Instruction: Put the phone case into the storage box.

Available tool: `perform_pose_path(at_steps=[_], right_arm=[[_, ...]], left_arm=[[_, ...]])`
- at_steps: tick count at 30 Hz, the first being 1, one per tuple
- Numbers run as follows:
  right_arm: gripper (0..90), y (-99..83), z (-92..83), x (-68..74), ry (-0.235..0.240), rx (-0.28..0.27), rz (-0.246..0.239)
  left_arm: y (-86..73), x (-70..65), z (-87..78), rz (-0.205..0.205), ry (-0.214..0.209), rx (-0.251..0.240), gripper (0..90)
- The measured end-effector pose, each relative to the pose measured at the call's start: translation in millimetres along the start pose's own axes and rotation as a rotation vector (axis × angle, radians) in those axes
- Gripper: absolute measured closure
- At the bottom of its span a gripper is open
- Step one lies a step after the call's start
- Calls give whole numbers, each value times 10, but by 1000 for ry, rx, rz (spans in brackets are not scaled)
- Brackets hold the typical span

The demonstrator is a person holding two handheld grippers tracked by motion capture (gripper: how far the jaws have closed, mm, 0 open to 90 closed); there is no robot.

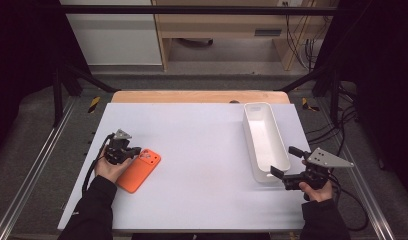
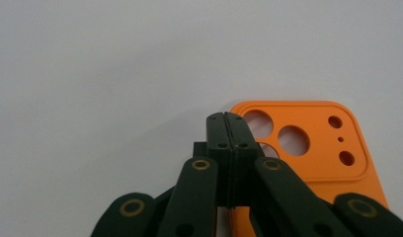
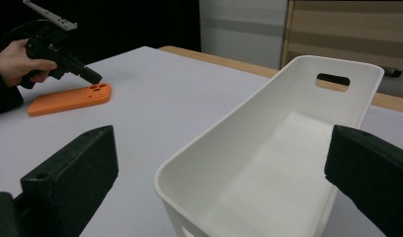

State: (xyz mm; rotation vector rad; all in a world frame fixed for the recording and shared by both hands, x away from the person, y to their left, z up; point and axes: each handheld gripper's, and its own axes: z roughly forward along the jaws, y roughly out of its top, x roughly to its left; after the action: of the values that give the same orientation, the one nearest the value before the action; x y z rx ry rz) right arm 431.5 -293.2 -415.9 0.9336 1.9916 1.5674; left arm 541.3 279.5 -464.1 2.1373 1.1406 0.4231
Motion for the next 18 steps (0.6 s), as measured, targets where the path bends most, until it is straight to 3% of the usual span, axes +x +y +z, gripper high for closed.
perform_pose_path(at_steps=[6, 11, 18], right_arm=[[5, 2, -6, -3, 1, -3, -1], [5, 1, -1, 0, 1, -1, -1], [5, -1, 0, 0, -1, 2, -1]], left_arm=[[11, -98, 3, 41, -13, 9, 900], [7, -76, -13, 42, -19, 11, 900], [29, -29, -193, 41, -13, -65, 835]])
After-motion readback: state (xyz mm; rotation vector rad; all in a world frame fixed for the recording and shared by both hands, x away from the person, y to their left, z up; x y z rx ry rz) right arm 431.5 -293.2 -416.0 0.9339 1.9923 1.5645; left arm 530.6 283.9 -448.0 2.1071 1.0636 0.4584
